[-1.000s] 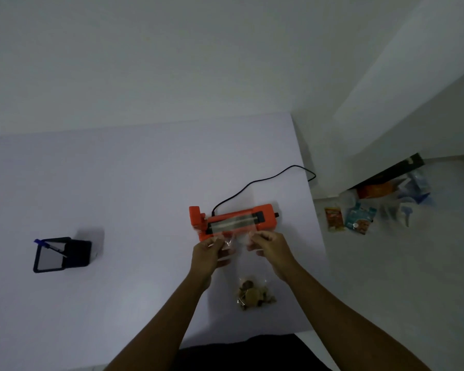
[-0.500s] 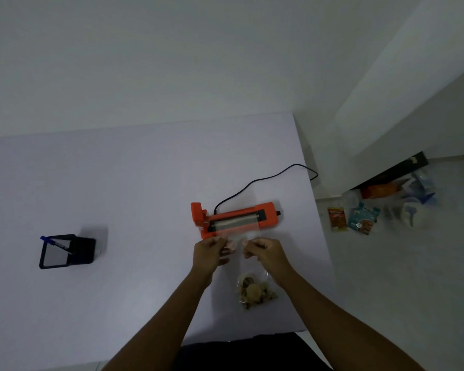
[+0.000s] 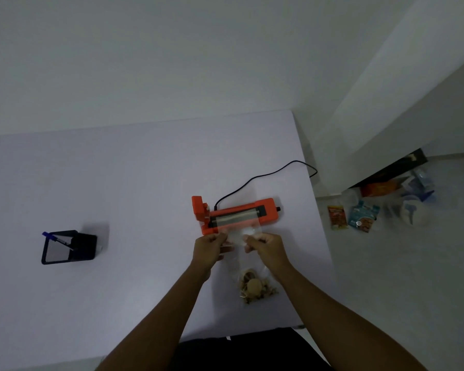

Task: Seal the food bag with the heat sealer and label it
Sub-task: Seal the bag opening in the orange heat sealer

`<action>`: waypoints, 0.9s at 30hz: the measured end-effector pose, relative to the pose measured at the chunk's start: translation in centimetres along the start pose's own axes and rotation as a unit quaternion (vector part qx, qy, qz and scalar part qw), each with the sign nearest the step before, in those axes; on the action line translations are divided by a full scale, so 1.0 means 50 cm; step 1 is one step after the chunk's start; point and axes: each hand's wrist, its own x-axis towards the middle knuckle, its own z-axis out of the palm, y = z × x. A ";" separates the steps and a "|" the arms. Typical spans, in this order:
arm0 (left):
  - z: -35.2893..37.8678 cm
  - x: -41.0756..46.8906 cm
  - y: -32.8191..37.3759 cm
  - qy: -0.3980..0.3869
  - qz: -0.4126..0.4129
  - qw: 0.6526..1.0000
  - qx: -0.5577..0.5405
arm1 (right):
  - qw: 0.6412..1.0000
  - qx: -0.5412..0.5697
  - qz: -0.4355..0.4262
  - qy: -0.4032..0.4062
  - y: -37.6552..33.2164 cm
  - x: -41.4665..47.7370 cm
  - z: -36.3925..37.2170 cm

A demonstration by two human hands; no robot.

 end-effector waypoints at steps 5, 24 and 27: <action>-0.043 -0.012 0.011 0.018 0.019 0.993 0.119 | 1.000 0.002 0.003 -0.007 -0.004 0.001 0.001; -0.119 -0.046 0.089 0.072 0.386 0.870 0.297 | 1.000 -0.017 0.005 0.004 -0.001 0.004 0.002; -0.109 -0.042 0.088 0.075 0.387 0.865 0.310 | 1.000 -0.012 0.009 0.004 0.002 0.004 0.003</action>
